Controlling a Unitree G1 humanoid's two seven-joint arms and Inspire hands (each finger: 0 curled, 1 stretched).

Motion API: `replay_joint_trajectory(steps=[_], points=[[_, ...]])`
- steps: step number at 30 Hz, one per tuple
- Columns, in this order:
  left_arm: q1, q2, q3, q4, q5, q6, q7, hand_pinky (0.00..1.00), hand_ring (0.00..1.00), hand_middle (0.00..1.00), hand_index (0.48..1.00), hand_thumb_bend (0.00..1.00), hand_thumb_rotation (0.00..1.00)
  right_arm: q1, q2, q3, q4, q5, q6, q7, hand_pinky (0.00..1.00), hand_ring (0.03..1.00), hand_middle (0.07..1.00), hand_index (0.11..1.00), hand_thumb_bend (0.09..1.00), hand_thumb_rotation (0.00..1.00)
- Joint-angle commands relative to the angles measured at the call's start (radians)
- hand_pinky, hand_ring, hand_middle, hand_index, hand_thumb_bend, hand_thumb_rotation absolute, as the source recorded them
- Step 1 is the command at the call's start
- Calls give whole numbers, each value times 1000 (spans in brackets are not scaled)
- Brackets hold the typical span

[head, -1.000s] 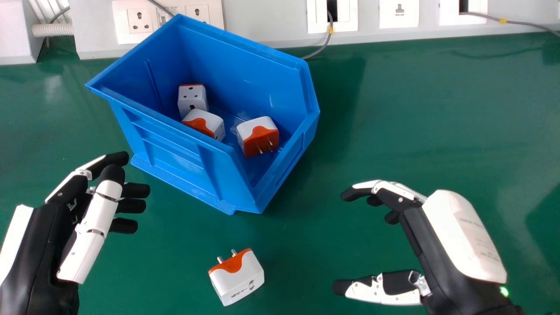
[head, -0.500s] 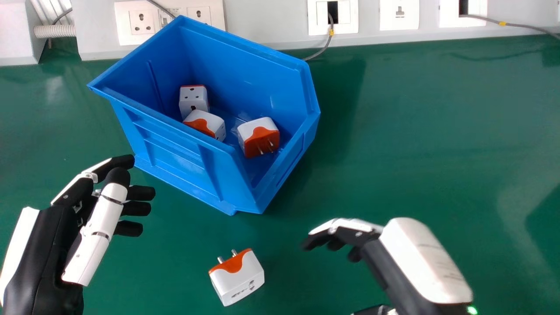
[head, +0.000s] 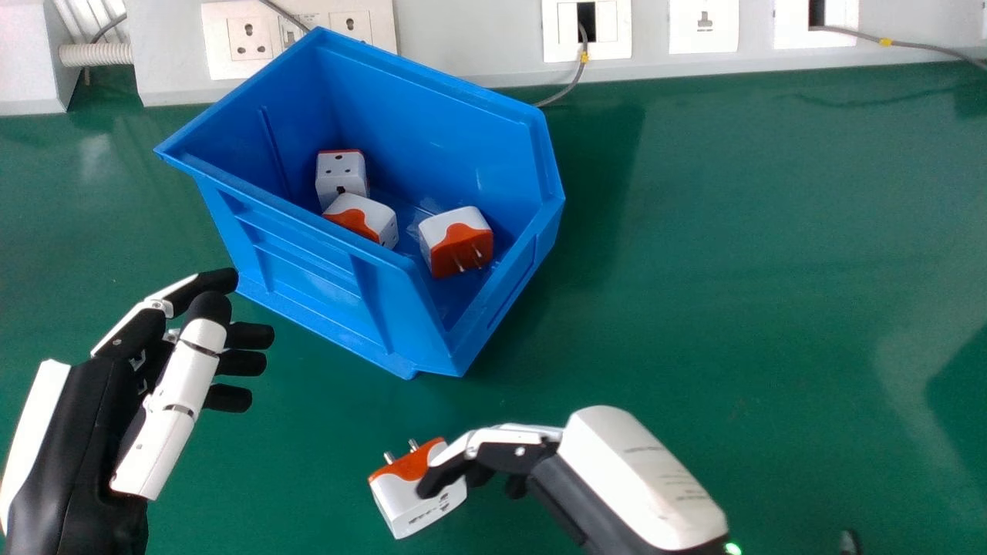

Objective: Pick all objects and put in blue box

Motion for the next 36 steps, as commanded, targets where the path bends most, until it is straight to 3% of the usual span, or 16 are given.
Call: replay_joint_trajectory(steps=[1,12,18,26,36], points=[[-9,5,2,-4,1,-25,1,574,643,654,792,442,801,-34,26,19,13,19,-29,-17,538,661,685,640,624,124],[-21,8,8,9,2,-26,-2,574,642,653,792,445,801,-172,72,77,87,-5,-15,3,554,673,704,661,633,128],[-20,7,4,3,6,-23,-1,574,642,653,791,445,801,-273,83,82,121,0,0,39,567,683,717,672,629,125],[-26,10,10,7,5,-21,-3,573,642,653,791,448,800,-364,90,96,195,-5,-19,24,584,709,739,684,618,119],[-33,12,13,-8,10,-4,-1,570,642,653,792,449,801,-436,96,104,280,-35,-18,8,604,729,751,692,624,109]])
